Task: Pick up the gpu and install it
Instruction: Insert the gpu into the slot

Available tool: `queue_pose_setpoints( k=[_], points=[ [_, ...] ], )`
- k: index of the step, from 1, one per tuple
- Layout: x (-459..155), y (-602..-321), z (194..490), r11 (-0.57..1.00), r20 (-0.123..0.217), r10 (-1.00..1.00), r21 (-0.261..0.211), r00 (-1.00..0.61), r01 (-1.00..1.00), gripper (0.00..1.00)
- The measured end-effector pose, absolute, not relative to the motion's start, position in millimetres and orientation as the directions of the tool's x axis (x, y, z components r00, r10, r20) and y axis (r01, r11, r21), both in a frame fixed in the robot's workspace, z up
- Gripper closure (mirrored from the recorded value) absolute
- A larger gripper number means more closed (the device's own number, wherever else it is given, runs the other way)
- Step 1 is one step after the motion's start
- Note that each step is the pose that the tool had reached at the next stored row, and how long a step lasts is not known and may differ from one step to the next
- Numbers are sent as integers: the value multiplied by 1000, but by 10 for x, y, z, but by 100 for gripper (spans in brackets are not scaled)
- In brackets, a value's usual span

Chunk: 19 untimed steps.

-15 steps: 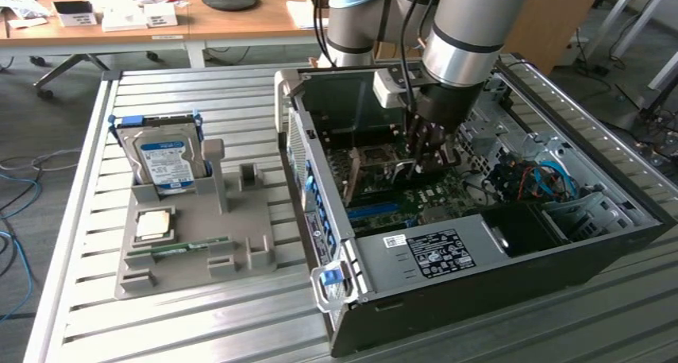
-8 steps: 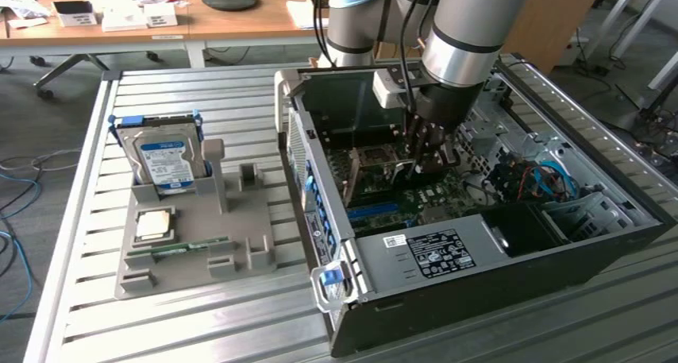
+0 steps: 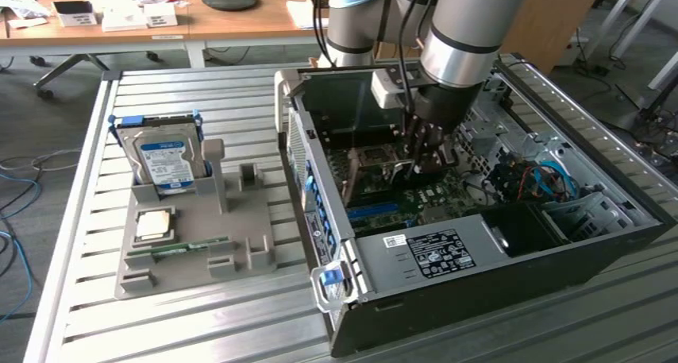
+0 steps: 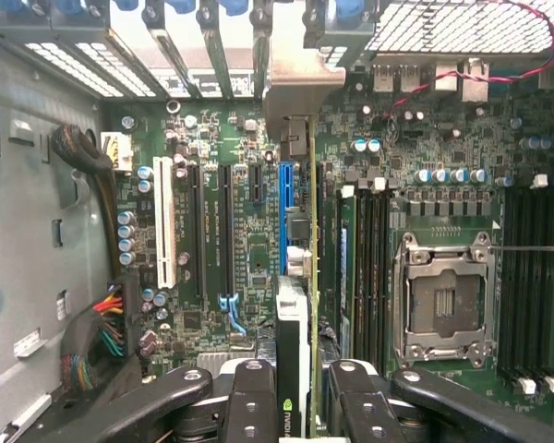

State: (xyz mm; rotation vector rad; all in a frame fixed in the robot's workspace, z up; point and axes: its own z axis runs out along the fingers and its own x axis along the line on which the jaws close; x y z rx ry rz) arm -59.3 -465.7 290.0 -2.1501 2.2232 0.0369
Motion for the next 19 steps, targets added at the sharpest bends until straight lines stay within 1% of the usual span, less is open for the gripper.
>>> queue_pose_setpoints(
  k=[19],
  points=[
    [-641, -4658, 2825, 34, -51, -998, -16, -33, -999, 73]
  ],
)
